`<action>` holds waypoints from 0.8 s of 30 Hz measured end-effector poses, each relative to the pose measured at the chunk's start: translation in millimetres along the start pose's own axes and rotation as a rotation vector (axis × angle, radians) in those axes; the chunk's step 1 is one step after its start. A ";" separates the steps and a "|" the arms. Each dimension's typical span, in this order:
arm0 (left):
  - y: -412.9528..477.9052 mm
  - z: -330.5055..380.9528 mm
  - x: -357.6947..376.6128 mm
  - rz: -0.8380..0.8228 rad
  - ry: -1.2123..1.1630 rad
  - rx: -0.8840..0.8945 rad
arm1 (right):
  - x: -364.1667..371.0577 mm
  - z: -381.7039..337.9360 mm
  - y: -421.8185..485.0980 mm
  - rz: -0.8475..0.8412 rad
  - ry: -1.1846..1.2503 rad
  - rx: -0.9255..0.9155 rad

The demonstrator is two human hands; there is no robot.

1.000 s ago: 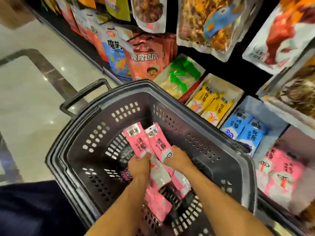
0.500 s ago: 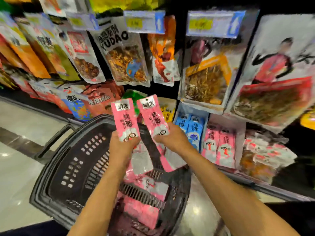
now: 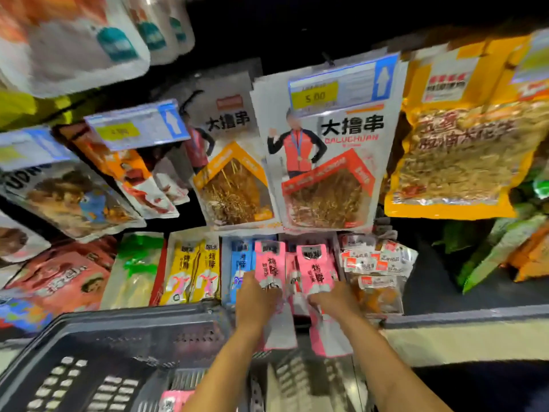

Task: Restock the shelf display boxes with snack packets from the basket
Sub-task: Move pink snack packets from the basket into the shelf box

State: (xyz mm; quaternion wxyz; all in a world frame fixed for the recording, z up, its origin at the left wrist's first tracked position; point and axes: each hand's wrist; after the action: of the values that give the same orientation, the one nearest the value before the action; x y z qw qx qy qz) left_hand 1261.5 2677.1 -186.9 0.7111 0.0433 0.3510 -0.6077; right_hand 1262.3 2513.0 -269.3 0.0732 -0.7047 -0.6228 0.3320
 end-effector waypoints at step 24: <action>133.2 -56.2 144.9 -0.133 0.791 0.391 | 43.1 47.4 113.0 0.268 -0.770 -0.358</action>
State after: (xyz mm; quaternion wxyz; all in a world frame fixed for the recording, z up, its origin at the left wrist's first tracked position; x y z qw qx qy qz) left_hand 1357.7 2618.1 -357.6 0.4600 0.3834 0.4766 -0.6436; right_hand 1329.6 2514.1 -380.3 -0.3310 -0.6059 -0.5554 0.4636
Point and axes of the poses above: each hand's wrist, its own y-axis towards the middle knuckle, its own x-axis out of the palm, z = x × y, and after that the axes turned 5 degrees about -x, right-handed
